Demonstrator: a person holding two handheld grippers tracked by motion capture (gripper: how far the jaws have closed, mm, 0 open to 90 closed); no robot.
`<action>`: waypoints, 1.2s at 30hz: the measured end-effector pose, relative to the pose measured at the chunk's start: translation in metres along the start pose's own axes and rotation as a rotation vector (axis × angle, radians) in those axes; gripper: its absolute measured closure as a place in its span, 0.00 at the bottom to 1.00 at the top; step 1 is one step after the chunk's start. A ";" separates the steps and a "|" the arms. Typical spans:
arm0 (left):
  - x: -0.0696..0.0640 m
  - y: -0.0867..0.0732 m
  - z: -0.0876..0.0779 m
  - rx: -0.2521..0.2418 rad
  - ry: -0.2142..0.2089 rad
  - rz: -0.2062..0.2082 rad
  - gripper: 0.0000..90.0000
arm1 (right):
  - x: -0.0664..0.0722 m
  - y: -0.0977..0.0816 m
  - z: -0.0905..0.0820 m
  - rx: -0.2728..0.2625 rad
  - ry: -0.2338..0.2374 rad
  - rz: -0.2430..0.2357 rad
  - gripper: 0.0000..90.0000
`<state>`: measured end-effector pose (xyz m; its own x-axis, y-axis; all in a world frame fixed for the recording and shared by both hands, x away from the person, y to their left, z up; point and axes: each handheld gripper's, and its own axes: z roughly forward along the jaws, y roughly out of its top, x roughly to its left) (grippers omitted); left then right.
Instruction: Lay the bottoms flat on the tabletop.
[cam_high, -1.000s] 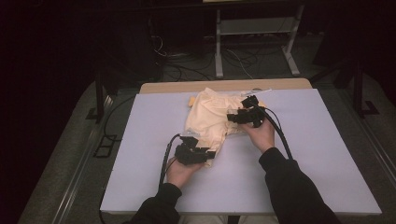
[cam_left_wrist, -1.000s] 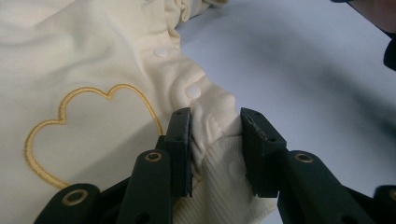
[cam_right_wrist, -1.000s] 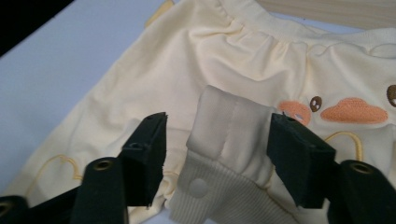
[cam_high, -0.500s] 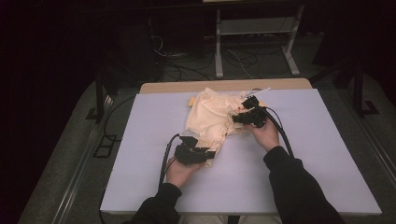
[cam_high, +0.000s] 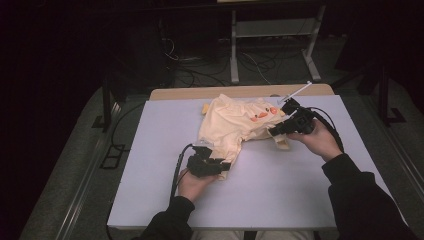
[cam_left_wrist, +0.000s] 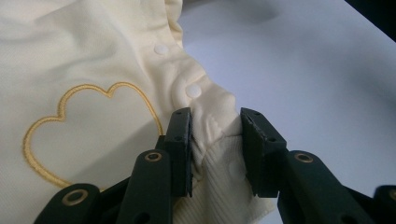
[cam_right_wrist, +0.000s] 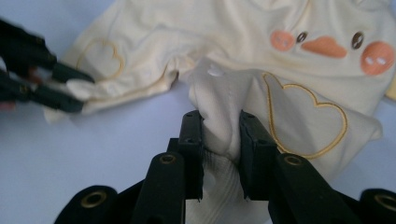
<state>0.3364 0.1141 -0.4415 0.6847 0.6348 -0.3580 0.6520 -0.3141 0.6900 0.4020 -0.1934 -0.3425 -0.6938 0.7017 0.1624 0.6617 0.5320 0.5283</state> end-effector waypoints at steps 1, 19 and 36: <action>0.000 0.000 0.000 0.003 -0.002 -0.003 0.71 | 0.002 -0.001 0.001 0.015 0.007 -0.010 0.80; -0.002 -0.001 -0.004 0.022 -0.023 0.005 0.72 | 0.046 -0.049 0.047 0.158 0.172 -0.081 0.79; -0.020 -0.010 -0.007 0.080 -0.062 0.047 0.72 | 0.056 -0.091 0.054 0.096 0.212 -0.073 0.79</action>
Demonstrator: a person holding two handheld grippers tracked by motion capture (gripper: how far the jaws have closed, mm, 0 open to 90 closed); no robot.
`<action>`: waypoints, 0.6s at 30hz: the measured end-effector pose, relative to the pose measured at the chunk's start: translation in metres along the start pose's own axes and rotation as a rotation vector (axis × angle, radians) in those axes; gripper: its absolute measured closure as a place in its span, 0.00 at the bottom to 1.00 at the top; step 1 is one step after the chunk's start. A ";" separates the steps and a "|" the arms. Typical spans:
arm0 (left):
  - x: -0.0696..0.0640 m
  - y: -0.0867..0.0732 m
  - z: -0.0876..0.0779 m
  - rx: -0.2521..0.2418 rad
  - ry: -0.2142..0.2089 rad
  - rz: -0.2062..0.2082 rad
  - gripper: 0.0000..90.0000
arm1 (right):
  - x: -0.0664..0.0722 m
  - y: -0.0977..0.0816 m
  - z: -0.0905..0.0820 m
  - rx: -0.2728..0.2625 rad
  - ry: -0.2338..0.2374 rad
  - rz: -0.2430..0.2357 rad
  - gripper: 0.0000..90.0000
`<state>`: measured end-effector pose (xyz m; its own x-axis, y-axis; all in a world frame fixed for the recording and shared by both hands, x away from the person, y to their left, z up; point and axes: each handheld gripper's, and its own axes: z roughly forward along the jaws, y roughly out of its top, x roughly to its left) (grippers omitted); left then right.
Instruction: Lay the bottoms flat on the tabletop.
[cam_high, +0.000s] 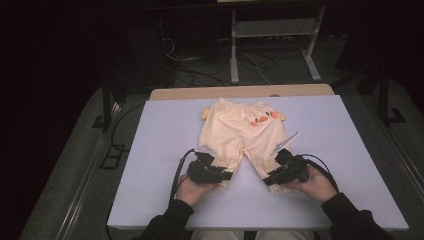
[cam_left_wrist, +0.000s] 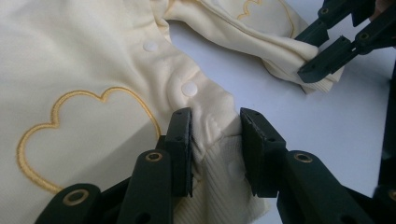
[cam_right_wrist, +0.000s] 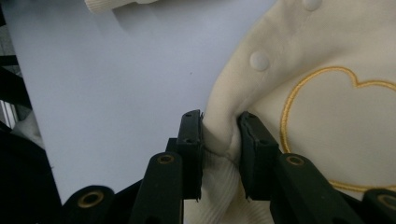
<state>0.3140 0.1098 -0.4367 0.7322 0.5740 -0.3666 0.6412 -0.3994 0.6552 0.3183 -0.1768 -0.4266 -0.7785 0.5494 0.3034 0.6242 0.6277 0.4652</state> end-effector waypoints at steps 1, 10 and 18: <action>-0.002 -0.001 0.000 0.003 -0.002 0.001 0.71 | 0.001 -0.001 0.000 -0.002 0.002 0.002 0.79; -0.010 -0.002 0.008 0.032 -0.019 0.029 0.70 | 0.007 -0.006 -0.003 -0.009 0.003 0.011 0.77; -0.012 -0.001 0.003 -0.008 -0.044 0.028 0.43 | 0.009 -0.006 -0.012 -0.080 0.010 0.002 0.46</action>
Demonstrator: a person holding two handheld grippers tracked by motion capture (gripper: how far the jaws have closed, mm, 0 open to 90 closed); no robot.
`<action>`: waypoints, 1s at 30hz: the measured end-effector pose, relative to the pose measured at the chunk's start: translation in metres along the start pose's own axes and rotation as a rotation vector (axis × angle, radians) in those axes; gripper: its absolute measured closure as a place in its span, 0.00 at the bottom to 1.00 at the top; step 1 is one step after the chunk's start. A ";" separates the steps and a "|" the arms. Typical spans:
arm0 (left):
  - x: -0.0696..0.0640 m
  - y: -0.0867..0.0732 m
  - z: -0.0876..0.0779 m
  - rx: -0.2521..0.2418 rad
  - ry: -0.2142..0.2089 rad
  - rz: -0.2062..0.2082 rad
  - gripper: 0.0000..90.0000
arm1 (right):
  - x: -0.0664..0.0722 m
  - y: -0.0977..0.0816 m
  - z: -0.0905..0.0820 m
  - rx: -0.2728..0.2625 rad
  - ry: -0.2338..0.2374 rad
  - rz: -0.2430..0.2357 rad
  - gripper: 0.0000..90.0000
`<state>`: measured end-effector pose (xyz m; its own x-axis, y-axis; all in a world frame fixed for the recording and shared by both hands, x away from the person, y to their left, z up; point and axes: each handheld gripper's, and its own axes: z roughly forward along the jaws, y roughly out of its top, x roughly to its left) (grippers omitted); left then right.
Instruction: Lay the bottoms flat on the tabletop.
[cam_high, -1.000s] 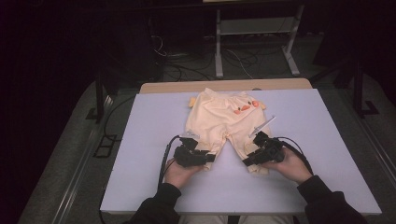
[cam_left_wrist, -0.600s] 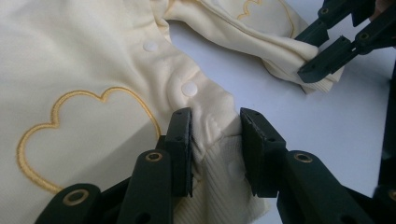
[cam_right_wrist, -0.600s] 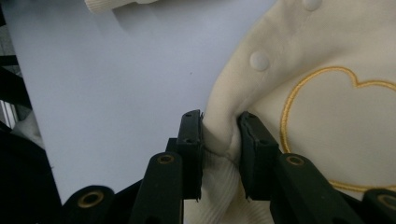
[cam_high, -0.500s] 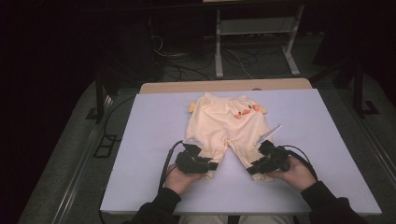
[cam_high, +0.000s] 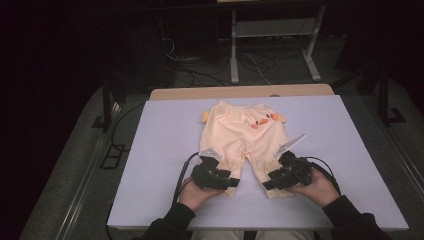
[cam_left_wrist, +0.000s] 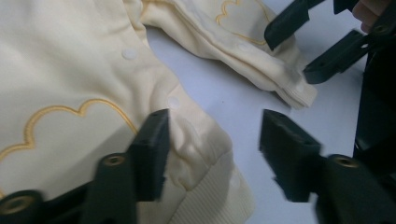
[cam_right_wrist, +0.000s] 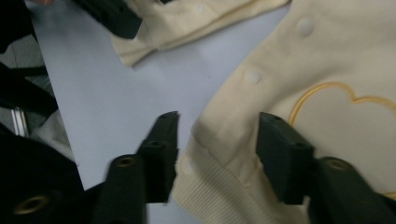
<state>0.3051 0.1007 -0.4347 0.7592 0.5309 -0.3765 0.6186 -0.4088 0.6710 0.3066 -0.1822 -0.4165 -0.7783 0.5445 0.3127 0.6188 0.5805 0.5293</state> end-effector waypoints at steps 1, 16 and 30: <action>0.000 0.000 -0.001 -0.003 0.005 0.007 0.39 | 0.000 0.000 -0.002 -0.025 -0.009 -0.002 0.41; 0.004 0.003 -0.024 -0.157 0.079 0.124 0.00 | -0.007 -0.013 -0.034 -0.312 -0.189 0.068 0.00; 0.010 -0.004 -0.052 -0.217 0.155 0.139 0.00 | -0.012 -0.034 -0.059 -0.387 -0.199 0.088 0.00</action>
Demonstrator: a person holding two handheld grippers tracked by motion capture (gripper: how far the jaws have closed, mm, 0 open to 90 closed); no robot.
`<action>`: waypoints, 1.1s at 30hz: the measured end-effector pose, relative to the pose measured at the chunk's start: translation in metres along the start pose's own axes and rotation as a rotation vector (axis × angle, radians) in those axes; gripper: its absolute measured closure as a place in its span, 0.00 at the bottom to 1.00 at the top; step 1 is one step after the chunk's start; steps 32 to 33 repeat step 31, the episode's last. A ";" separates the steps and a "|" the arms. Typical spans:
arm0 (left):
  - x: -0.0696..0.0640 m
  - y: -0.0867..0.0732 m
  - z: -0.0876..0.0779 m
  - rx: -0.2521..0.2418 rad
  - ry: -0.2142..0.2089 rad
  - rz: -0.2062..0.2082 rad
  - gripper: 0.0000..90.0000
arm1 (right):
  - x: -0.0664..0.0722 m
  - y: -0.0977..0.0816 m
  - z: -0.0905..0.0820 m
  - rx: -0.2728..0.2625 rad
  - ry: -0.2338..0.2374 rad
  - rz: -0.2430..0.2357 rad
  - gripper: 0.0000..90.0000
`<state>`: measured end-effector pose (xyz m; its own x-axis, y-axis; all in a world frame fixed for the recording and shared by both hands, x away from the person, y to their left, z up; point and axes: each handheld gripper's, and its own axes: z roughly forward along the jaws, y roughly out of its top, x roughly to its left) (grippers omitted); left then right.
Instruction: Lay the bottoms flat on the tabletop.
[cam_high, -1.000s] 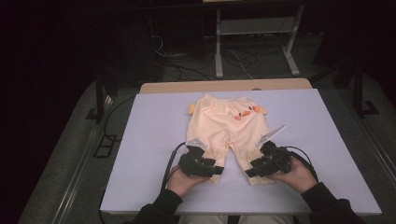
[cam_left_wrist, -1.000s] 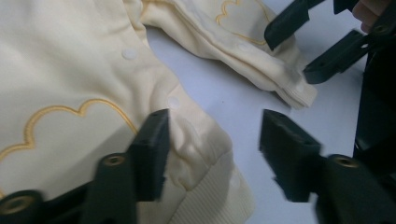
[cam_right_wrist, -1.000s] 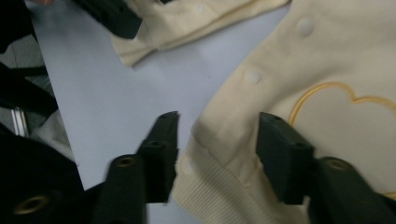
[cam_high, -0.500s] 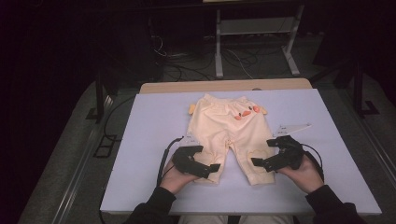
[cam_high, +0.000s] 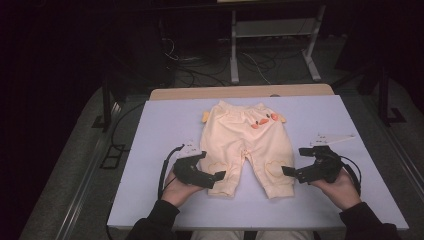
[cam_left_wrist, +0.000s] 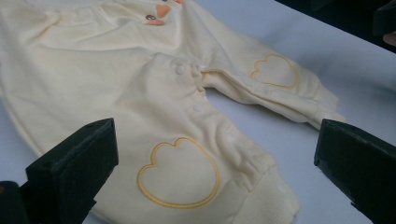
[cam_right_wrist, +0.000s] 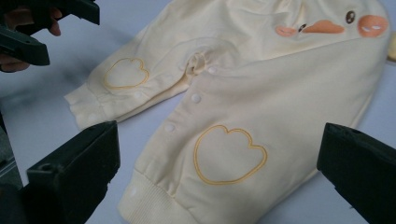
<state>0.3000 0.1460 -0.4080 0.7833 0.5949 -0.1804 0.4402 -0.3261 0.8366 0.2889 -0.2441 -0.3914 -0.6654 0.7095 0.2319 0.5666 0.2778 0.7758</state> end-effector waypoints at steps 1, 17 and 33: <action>0.000 -0.001 -0.002 -0.003 0.003 0.002 0.00 | -0.001 -0.001 -0.002 -0.007 -0.001 0.006 0.00; 0.005 -0.031 -0.034 -0.057 0.030 -0.013 0.00 | -0.005 -0.041 -0.018 -0.044 -0.059 0.002 0.00; 0.003 -0.046 -0.038 -0.058 0.037 0.047 0.00 | -0.010 -0.064 -0.014 -0.042 -0.067 -0.020 0.00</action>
